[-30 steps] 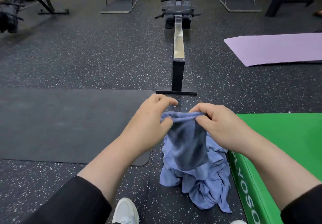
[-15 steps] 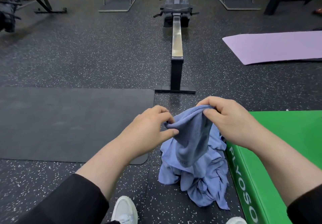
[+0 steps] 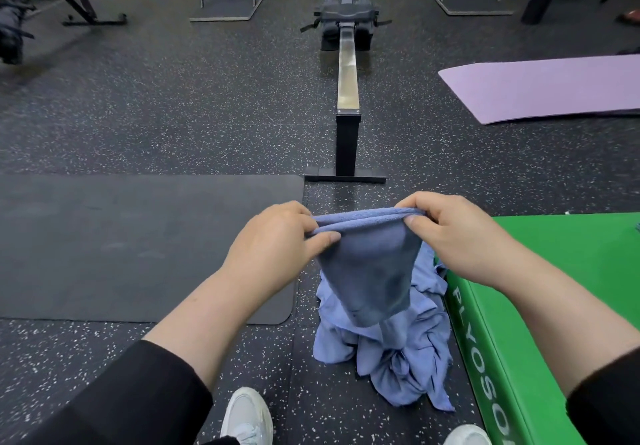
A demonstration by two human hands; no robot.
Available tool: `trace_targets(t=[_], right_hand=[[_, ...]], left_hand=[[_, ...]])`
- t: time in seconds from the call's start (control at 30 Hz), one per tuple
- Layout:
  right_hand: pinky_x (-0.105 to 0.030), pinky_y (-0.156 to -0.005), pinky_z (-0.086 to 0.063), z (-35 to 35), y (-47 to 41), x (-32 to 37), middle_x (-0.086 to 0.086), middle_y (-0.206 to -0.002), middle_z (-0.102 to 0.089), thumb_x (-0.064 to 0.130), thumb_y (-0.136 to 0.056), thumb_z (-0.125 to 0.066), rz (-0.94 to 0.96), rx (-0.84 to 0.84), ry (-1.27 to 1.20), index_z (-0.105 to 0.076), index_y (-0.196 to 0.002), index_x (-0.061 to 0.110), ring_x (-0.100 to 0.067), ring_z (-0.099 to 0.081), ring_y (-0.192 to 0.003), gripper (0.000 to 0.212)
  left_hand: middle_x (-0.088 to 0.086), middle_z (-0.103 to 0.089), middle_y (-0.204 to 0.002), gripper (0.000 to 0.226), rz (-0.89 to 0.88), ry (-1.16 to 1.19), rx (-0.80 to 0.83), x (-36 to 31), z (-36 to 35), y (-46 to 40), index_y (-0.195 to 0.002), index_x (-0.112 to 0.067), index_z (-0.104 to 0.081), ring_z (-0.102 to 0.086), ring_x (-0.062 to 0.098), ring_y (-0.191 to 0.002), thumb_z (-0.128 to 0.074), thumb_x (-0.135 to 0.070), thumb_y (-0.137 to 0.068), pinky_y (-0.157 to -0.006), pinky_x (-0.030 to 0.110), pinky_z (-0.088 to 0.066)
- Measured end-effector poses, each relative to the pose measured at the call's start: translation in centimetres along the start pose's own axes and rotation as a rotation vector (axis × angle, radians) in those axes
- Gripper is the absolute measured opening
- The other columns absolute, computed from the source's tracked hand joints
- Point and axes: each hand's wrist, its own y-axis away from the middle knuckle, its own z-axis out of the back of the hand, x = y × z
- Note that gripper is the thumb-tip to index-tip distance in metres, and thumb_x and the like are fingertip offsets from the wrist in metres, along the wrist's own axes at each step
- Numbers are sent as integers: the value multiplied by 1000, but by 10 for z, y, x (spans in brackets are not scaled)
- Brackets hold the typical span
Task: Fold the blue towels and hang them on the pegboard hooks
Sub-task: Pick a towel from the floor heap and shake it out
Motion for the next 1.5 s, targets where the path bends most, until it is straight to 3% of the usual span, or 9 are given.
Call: trace_targets(t=[0.37, 0.57, 0.7, 0.87, 0.97, 1.07, 1.2, 1.37, 1.5], right_hand=[[-28, -69, -46, -2, -3, 1, -2, -79, -73, 16, -99, -53, -23, -44, -1, -70, -95, 29, -21, -62, -72, 21], [-42, -72, -51, 2, -2, 9, -7, -82, -70, 20, -94, -53, 16, -166, -240, -71, -92, 27, -25, -57, -72, 19], [-57, -73, -54, -1, -3, 12, -19, -85, -65, 31, -86, -54, -52, -132, -396, -69, -92, 23, -18, -53, -73, 18], [-54, -69, -53, -7, -4, 10, -8, -77, -66, 23, -93, -54, -78, -92, -415, -66, -87, 19, -16, -54, -70, 14], [-55, -76, -55, -12, -5, 11, -11, -84, -71, 25, -94, -54, -66, -95, -356, -66, -89, 21, -15, -57, -68, 14], [-51, -77, -53, -15, -6, 10, -11, -83, -69, 29, -93, -53, -27, -102, -252, -64, -89, 24, -24, -57, -69, 13], [-39, -64, -43, -19, -7, 6, 5, -63, -59, 25, -97, -56, 6, -113, -108, -58, -85, 28, -7, -45, -56, 12], [-36, -62, -42, -28, -3, 14, 14, -57, -55, 28, -97, -56, 24, -133, -28, -58, -89, 28, -8, -44, -54, 8], [-40, -66, -46, -35, 4, 31, 4, -63, -59, 27, -97, -55, 67, -134, 75, -64, -94, 21, -20, -53, -67, 11]], left_hand=[[-6, -60, -65, 28, 74, 302, -223, -7, 13, 4, -71, -21, -55, -54, 13, -66, -79, -29, -83, -60, 27, -40], [-16, -64, -81, 33, 36, 698, -179, -18, 23, 4, -111, -34, -59, -58, 1, -73, -75, -19, -87, -73, 16, -47], [-23, -60, -66, 12, 114, 787, -136, -24, 16, 5, -83, -27, -70, -49, -3, -63, -68, -21, -93, -63, 18, -40], [-13, -64, -73, 1, 240, 883, -147, -28, 8, 3, -87, -20, -67, -51, 6, -68, -68, -20, -86, -68, 30, -45], [-10, -72, -84, 18, 233, 809, -101, -32, 4, 7, -91, -25, -66, -58, 1, -71, -80, -29, -80, -65, 20, -46], [-2, -69, -74, 18, 249, 755, -83, -32, -1, 6, -80, -19, -70, -54, 6, -65, -79, -34, -83, -63, 25, -43], [-2, -62, -65, 24, 325, 761, -95, -32, -4, 3, -77, -11, -66, -53, 15, -60, -75, -32, -85, -60, 40, -52], [12, -58, -75, 19, 496, 1059, 8, -45, -7, 9, -82, -12, -55, -60, 26, -54, -68, -25, -89, -56, 43, -61], [11, -52, -73, 19, 534, 1144, -110, -47, -13, 8, -76, -13, -49, -55, 25, -60, -67, -17, -83, -57, 48, -62]])
